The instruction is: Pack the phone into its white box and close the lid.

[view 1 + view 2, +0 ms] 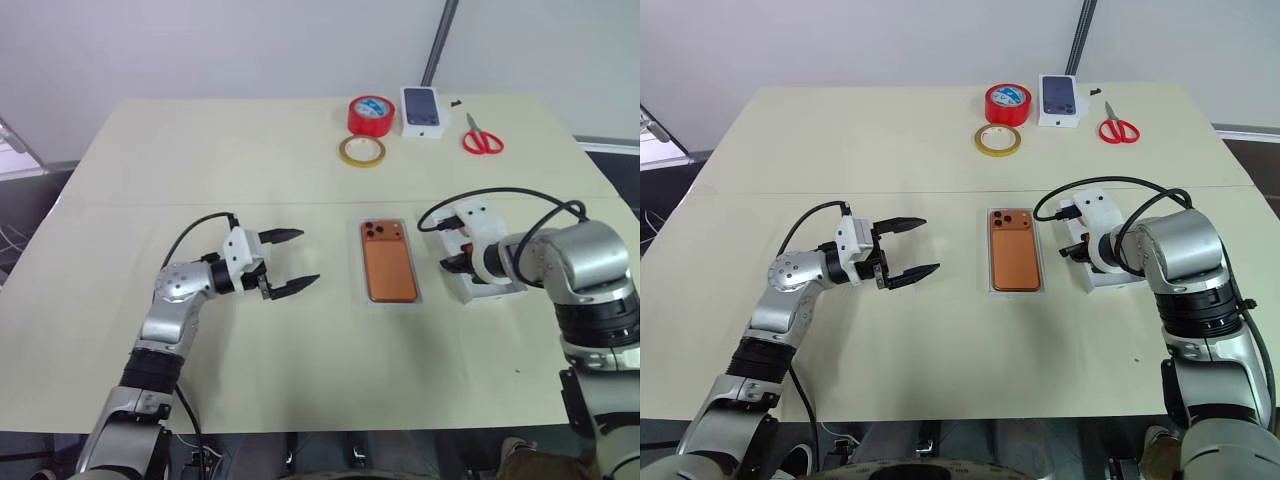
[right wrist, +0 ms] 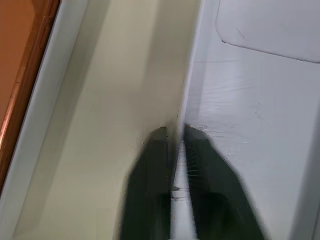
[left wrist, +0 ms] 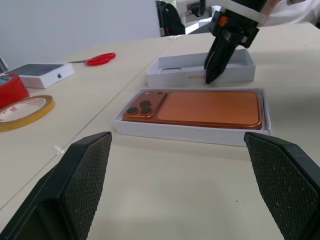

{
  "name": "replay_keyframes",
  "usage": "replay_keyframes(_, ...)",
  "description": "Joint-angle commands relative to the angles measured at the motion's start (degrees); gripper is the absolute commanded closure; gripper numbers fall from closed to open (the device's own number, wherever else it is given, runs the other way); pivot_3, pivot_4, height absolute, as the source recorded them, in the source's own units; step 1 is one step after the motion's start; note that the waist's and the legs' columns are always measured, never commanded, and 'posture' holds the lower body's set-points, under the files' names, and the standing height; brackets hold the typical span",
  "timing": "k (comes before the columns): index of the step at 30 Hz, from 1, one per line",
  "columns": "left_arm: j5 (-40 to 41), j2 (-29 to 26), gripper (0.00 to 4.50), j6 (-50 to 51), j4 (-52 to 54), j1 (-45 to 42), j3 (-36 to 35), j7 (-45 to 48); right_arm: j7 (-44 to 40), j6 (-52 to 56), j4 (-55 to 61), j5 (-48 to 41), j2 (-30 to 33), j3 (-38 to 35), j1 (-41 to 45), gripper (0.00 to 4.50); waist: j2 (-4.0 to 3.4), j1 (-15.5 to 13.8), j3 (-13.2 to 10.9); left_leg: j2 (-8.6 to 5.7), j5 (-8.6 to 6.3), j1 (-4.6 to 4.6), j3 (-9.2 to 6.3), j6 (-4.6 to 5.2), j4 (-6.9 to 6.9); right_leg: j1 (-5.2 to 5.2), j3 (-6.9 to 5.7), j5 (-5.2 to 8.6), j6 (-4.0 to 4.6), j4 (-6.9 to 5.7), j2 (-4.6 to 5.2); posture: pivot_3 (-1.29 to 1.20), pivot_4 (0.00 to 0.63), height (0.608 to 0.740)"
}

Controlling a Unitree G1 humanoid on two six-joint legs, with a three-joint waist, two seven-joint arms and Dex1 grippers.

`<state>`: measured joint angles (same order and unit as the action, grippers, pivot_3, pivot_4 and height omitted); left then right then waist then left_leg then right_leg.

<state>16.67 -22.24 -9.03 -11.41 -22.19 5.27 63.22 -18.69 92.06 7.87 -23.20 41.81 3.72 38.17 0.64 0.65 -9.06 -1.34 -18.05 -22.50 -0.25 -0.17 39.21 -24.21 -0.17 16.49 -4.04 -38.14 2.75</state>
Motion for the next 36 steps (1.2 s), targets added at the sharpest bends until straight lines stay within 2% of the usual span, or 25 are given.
replay_keyframes(1, -0.04, 0.17, 0.00, -0.03, 1.00, -0.86, 0.03, -0.75, 0.81, 0.44, -0.98, 0.53, 0.56, 0.66, 0.62, 4.47, 0.00, 0.01, 0.00, 0.00, 0.00, 0.00, 0.00, 0.00, 0.00, 0.00, 0.00, 0.00, 0.00, 0.00, 0.00, 0.00, 0.150, 0.740)
replay_keyframes(10, -0.18, -0.38, 0.00, 0.12, 1.47, -0.32, -0.11, -1.81, 3.51, 0.44, -4.54, 2.26, -3.56, -3.00, 3.03, 4.47, 0.01, 0.29, 0.01, 0.00, 0.00, 0.02, 0.00, 0.00, 0.00, 0.01, 0.00, 0.00, 0.00, 0.00, 0.00, 0.00, 0.150, 0.740)
replay_keyframes(13, -0.08, -0.57, 0.00, 0.30, 1.44, -0.44, -0.23, -1.89, 3.89, -0.98, -5.80, 2.19, -7.78, -11.11, 3.88, 4.47, 0.01, 0.28, 0.01, 0.01, 0.00, 0.02, 0.00, 0.00, 0.00, 0.01, 0.00, 0.00, 0.01, -0.02, 0.00, 0.00, 0.150, 0.740)
replay_keyframes(18, 0.10, -0.78, 0.00, 1.48, 1.51, -0.68, -0.58, -2.54, 2.08, -7.46, -3.16, 0.56, -11.04, -16.36, 4.33, 4.47, -0.01, 0.17, 0.00, 0.00, 0.00, -0.02, 0.00, 0.00, -0.04, -0.05, 0.00, -0.01, 0.00, -0.02, 0.00, 0.00, 0.150, 0.740)
replay_keyframes(24, 1.11, -1.42, 0.00, 3.19, 2.24, -0.49, -1.81, -3.57, 2.84, -10.79, 1.80, -3.49, -21.84, -27.51, 4.52, 4.47, -0.03, 0.14, -0.01, 0.00, 0.00, -0.02, 0.00, -0.01, -0.06, -0.08, 0.00, -0.01, 0.00, -0.06, -0.01, 0.00, 0.150, 0.740)
replay_keyframes(28, 1.75, -1.39, 0.00, 4.63, 2.16, -1.40, -2.80, -4.89, 3.30, -7.54, 7.00, -11.81, -33.58, -38.55, 7.18, 4.47, -0.04, 0.18, -0.01, 0.00, 0.00, -0.03, 0.00, -0.01, -0.07, -0.10, 0.00, -0.01, 0.00, -0.08, -0.01, 0.00, 0.150, 0.740)
replay_keyframes(33, 3.41, -0.87, 0.00, 7.00, 2.58, -3.02, -4.40, -6.10, 4.94, -4.57, 9.93, -19.36, -42.13, -47.08, 8.35, 4.47, -0.05, 0.07, -0.01, -0.01, 0.00, -0.03, 0.00, -0.01, -0.07, -0.12, 0.00, -0.01, 0.00, -0.11, -0.01, 0.00, 0.150, 0.740)
replay_keyframes(36, 5.74, -0.33, 0.00, 8.87, 3.66, -4.10, -5.58, -6.65, 5.73, 0.10, 10.71, -28.09, -46.67, -50.57, 6.40, 4.47, -0.05, 0.14, -0.01, -0.01, 0.00, -0.04, 0.00, -0.01, -0.07, -0.12, 0.00, -0.01, 0.00, -0.10, 0.00, 0.00, 0.150, 0.740)
